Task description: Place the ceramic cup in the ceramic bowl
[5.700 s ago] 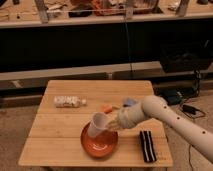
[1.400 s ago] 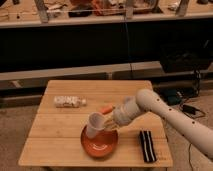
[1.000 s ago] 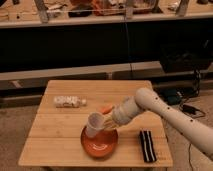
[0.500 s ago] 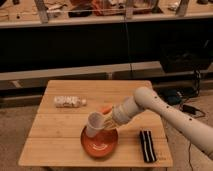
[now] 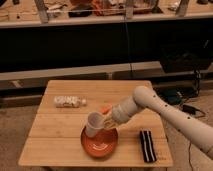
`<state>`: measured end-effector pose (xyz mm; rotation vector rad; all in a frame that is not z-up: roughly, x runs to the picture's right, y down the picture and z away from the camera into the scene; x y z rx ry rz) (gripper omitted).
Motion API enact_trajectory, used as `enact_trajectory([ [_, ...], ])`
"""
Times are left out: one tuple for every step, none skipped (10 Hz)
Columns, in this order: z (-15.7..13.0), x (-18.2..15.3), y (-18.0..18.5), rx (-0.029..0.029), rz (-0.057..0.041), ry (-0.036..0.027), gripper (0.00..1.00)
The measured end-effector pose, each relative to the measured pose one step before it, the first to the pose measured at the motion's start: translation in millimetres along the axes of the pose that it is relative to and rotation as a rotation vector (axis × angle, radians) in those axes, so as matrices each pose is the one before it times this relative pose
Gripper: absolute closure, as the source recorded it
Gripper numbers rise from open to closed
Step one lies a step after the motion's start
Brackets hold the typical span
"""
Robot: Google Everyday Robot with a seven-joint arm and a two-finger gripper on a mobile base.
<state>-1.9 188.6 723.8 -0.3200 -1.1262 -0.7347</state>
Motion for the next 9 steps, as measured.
enact_trajectory([
  [0.07,0.23,-0.24,-0.00287,-0.00205,-0.00189,0.59],
  [-0.12,0.46,-0.71,-0.00241,-0.00132,-0.00117,0.52],
  [0.19,0.36,-0.39,-0.00315,-0.00104,-0.00167,0.50],
  [0.16,0.46,-0.74,-0.00366,-0.00200,-0.00204,0.54],
  [-0.55,0.23,-0.99,-0.00380,-0.00330,-0.00036,0.55],
  [0.17,0.48,0.33,-0.00309,-0.00059,-0.00129,0.55],
  [-0.07,0.52,-0.06,-0.00360,-0.00139,-0.00157,0.55],
  [-0.37,0.20,-0.80,-0.00187,-0.00163,-0.00034,0.52],
  [0.59,0.05,-0.21,-0.00310,-0.00232,-0.00228,0.46],
])
